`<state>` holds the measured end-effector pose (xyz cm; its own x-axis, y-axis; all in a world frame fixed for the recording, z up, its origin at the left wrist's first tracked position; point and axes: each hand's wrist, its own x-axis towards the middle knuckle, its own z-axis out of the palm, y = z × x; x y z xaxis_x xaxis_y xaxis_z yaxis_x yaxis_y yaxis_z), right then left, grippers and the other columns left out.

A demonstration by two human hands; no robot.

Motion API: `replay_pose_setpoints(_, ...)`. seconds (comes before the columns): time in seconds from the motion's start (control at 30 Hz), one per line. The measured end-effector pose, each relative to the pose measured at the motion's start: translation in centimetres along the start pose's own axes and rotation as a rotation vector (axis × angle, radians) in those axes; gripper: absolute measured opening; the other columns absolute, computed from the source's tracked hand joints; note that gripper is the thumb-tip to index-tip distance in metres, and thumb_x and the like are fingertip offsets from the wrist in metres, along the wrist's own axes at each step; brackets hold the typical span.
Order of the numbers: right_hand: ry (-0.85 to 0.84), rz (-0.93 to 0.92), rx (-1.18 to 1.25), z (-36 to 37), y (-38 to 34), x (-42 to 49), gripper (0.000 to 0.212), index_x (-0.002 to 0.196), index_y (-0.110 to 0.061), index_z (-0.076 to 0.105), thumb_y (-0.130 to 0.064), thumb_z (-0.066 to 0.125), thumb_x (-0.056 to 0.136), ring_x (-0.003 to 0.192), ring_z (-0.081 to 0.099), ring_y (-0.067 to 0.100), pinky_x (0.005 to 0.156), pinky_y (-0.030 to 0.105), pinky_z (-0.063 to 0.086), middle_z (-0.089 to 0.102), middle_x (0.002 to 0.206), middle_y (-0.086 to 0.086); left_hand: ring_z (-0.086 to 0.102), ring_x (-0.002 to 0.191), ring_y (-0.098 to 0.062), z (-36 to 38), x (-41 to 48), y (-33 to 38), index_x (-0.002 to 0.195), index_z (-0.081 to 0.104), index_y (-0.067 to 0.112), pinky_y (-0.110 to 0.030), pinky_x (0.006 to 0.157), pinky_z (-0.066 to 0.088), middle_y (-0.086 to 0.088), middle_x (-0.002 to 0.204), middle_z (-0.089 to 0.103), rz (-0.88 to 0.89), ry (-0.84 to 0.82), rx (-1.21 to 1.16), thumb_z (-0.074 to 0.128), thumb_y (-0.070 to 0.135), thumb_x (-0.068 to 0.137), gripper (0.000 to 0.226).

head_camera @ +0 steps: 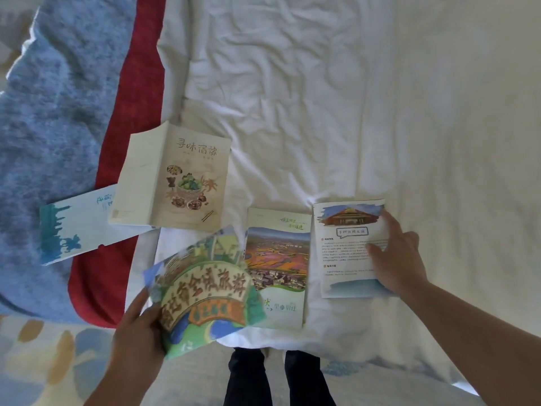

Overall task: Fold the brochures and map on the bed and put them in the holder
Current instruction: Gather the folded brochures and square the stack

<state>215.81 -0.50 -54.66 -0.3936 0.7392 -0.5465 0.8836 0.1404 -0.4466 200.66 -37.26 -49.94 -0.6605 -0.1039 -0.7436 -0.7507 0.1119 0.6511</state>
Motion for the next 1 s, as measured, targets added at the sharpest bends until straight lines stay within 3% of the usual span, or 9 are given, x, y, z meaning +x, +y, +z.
replay_pose_setpoints(0.1,0.027,-0.008,0.062,-0.1,0.2,0.2,0.066,0.143,-0.056,0.018,-0.020,0.047,0.095,0.082,0.055,0.020,0.079,0.036,0.043,0.038,0.118,0.003,0.071,0.091,-0.022,4.2,0.8,1.4,0.131,0.058,0.025,-0.040,0.079,0.059,-0.008,0.102,0.073,0.059,-0.061,0.052,0.038,-0.003,0.097,0.048)
replay_pose_setpoints(0.17,0.055,0.001,0.088,-0.4,0.5,0.4,0.066,0.147,-0.051,0.017,-0.019,0.046,0.096,0.098,0.056,0.027,0.085,0.038,0.043,0.044,0.129,0.007,0.068,0.095,-0.028,7.6,1.7,2.6,0.121,0.065,0.036,-0.049,0.083,0.055,-0.010,0.104,0.071,0.110,-0.046,0.151,0.041,0.001,0.095,0.050)
replay_pose_setpoints(0.23,0.087,-0.002,0.094,-0.8,0.8,0.7,0.064,0.150,-0.043,0.019,-0.017,0.044,0.097,0.115,0.054,0.031,0.092,0.042,0.043,0.050,0.138,0.007,0.067,0.085,-0.022,10.7,2.3,3.5,0.124,0.063,0.037,-0.045,0.071,0.055,-0.002,0.093,0.070,0.217,-0.013,0.327,0.040,0.007,0.094,0.048)
replay_pose_setpoints(0.37,0.141,0.005,0.103,-2.1,1.7,1.2,0.060,0.151,-0.037,0.024,-0.015,0.042,0.098,0.123,0.051,0.030,0.096,0.042,0.042,0.050,0.144,0.002,0.065,0.073,-0.015,15.2,3.1,3.9,0.131,0.054,0.036,-0.029,0.054,0.050,0.005,0.084,0.068,0.394,-0.052,0.615,0.044,0.016,0.094,0.043)
replay_pose_setpoints(0.47,0.147,0.021,0.123,-3.0,2.5,1.3,0.058,0.150,-0.038,0.025,-0.016,0.042,0.099,0.122,0.052,0.030,0.099,0.045,0.043,0.051,0.144,0.001,0.058,0.102,-0.025,16.3,3.2,3.4,0.139,0.041,0.026,-0.038,0.080,0.051,-0.006,0.114,0.060,0.533,-0.108,0.935,0.053,0.018,0.090,0.052)
replay_pose_setpoints(0.53,0.141,0.027,0.128,-3.3,2.9,1.2,0.058,0.150,-0.039,0.025,-0.017,0.043,0.099,0.123,0.052,0.030,0.102,0.048,0.044,0.050,0.144,0.001,0.039,0.127,-0.031,16.1,2.6,2.5,0.145,0.033,0.023,-0.047,0.102,0.038,-0.011,0.136,0.045,0.743,-0.126,1.219,0.062,0.029,0.088,0.065)
replay_pose_setpoints(0.6,0.132,0.031,0.133,-3.3,3.2,0.9,0.059,0.150,-0.039,0.024,-0.017,0.043,0.099,0.124,0.051,0.030,0.103,0.051,0.044,0.049,0.146,0.000,0.021,0.141,-0.030,15.6,1.9,1.8,0.150,0.026,0.027,-0.049,0.111,0.027,-0.010,0.153,0.026,0.905,-0.192,1.360,0.065,0.044,0.085,0.078)
replay_pose_setpoints(0.83,0.111,-0.026,0.112,-3.3,3.9,0.2,0.059,0.149,-0.040,0.025,-0.018,0.045,0.099,0.122,0.052,0.028,0.097,0.045,0.044,0.050,0.144,0.001,-0.017,0.148,-0.030,15.3,1.6,-0.6,0.151,-0.012,0.038,-0.056,0.117,0.003,-0.005,0.161,-0.018,0.858,-0.341,1.718,0.050,0.083,0.071,0.112)
replay_pose_setpoints(1.0,0.071,-0.105,0.036,-3.8,3.9,0.2,0.060,0.148,-0.043,0.025,-0.018,0.046,0.098,0.119,0.054,0.028,0.095,0.046,0.046,0.052,0.141,0.003,-0.017,0.147,-0.037,16.4,1.6,-1.9,0.150,-0.017,0.039,-0.063,0.115,0.006,-0.007,0.160,-0.021,0.869,-0.360,1.806,0.049,0.084,0.071,0.112)
